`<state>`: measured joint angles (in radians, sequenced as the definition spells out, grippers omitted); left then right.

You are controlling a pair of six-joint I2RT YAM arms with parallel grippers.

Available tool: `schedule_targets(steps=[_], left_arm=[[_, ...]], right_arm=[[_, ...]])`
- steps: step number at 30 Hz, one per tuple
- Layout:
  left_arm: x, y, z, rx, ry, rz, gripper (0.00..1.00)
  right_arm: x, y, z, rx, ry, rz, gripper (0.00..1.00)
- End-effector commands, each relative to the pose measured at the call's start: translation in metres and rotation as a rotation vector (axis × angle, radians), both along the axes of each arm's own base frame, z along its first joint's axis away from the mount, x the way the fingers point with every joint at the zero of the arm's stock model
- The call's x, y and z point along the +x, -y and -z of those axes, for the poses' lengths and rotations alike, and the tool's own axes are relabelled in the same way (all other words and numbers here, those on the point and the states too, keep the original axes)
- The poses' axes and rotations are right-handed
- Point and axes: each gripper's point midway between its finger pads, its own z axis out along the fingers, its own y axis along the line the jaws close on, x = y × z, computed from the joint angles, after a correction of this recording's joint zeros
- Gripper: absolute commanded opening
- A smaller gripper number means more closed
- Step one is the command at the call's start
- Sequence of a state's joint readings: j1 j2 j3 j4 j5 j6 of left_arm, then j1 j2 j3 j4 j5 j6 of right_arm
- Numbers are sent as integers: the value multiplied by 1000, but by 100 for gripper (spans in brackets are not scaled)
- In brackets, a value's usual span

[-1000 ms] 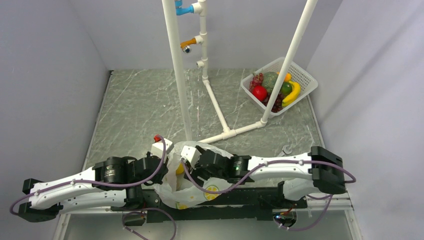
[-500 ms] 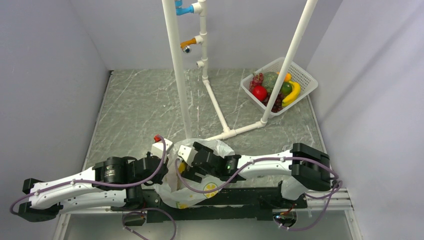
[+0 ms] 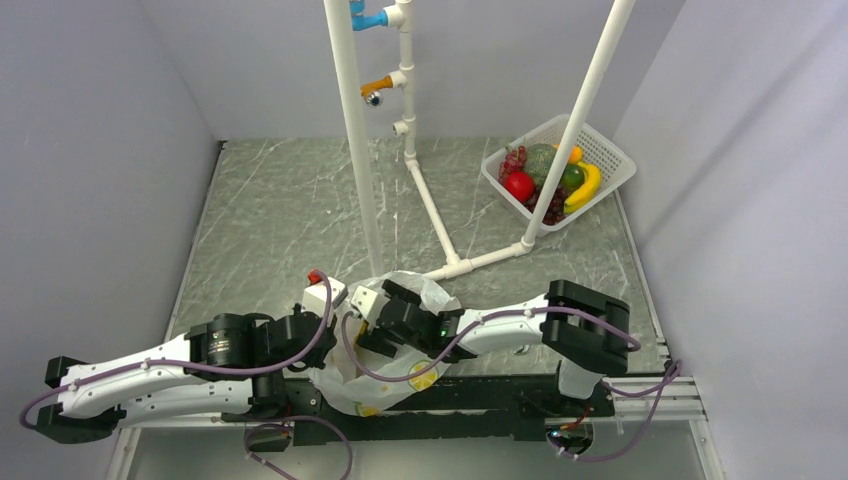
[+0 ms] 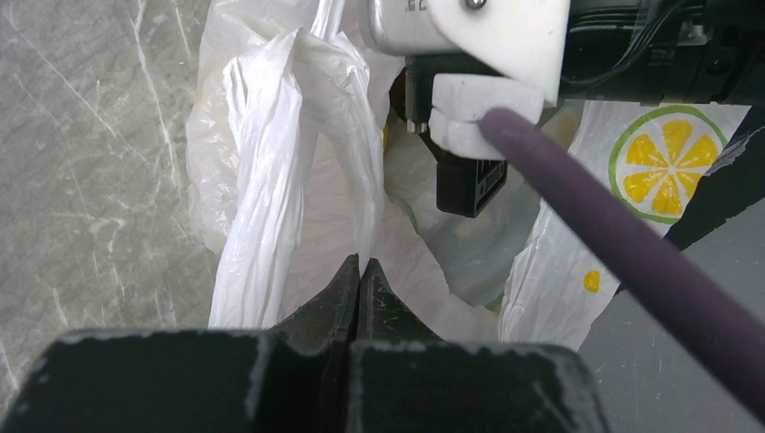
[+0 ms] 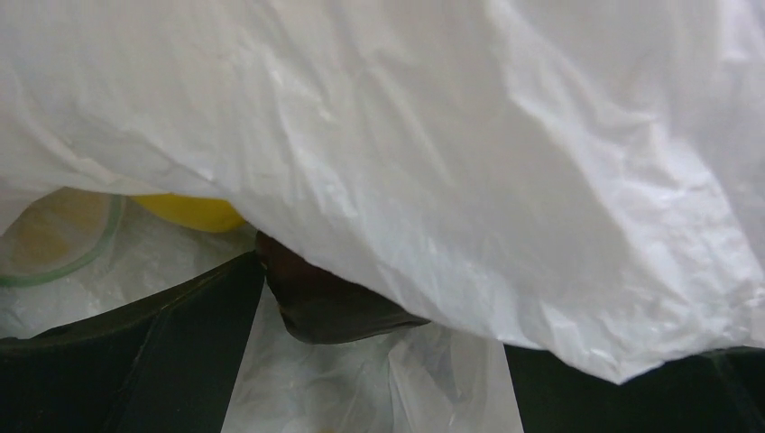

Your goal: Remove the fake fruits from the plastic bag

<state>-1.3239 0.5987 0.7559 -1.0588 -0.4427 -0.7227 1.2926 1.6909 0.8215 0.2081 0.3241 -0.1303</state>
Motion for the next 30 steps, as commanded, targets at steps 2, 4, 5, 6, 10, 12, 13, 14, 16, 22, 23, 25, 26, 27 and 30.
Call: schedule_targets(steps=[2, 4, 5, 6, 10, 12, 13, 14, 16, 22, 23, 25, 26, 27, 30], left_arm=[[1, 7, -12, -47, 10, 2, 0], [1, 7, -11, -39, 8, 3, 0], [0, 8, -11, -39, 8, 4, 0], [0, 8, -11, -39, 7, 5, 0], [1, 7, -11, -45, 10, 1, 0], [1, 7, -12, -52, 12, -1, 0], [1, 7, -13, -55, 13, -1, 0], [1, 6, -13, -56, 13, -1, 0], [1, 7, -13, -57, 14, 0, 0], [1, 7, -11, -39, 9, 2, 0], [1, 7, -11, -40, 9, 1, 0], [1, 7, -11, -41, 9, -1, 0], [1, 7, -11, -43, 10, -2, 0], [1, 7, -11, -45, 10, -2, 0], [1, 6, -12, -49, 13, -2, 0]], right_arm=[[12, -18, -27, 188, 22, 46, 99], [15, -23, -29, 222, 18, 52, 99], [17, -25, -28, 228, 23, 60, 99], [20, -27, -27, 225, 32, 71, 99], [32, -32, -20, 214, 59, 104, 99], [33, -33, -17, 220, 54, 100, 99], [35, -33, -16, 224, 52, 106, 98], [37, -33, -14, 226, 48, 109, 98], [37, -35, -12, 231, 36, 99, 97], [36, -38, -15, 250, 26, 89, 72], [34, -37, -16, 251, 22, 86, 69], [32, -35, -21, 254, 12, 83, 62], [31, -32, -23, 256, 8, 85, 57], [29, -31, -26, 258, 3, 82, 54], [22, -25, -34, 262, -23, 71, 43]])
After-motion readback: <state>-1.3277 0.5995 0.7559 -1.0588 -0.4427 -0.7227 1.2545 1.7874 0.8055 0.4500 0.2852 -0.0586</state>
